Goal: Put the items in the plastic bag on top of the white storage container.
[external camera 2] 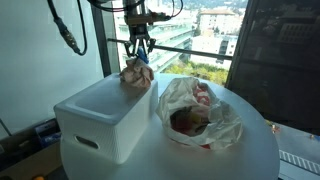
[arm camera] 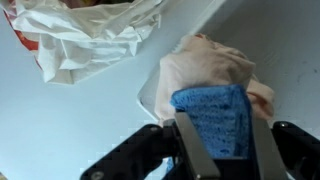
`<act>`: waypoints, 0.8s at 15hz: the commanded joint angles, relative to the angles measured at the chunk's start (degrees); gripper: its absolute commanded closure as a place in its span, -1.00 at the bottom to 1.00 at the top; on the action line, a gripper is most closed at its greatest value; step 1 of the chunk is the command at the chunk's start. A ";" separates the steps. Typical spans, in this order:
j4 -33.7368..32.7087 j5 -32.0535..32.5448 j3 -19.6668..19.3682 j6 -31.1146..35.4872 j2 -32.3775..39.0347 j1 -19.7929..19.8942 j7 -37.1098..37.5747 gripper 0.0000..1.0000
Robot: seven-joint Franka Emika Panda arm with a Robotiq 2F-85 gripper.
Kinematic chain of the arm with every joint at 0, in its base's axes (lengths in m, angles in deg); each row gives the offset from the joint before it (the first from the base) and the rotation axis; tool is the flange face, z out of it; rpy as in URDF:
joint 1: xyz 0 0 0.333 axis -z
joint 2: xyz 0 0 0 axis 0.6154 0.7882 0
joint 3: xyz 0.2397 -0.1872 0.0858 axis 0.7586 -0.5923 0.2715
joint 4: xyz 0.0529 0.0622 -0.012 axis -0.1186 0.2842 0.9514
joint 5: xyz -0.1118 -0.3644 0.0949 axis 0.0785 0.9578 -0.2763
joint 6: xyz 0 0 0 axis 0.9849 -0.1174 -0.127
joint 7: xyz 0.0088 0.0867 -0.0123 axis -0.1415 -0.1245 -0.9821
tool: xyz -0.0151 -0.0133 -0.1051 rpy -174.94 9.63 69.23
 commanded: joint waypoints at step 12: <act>7.53 -1.42 2.57 -0.13 -1.94 -1.34 -13.43 -0.34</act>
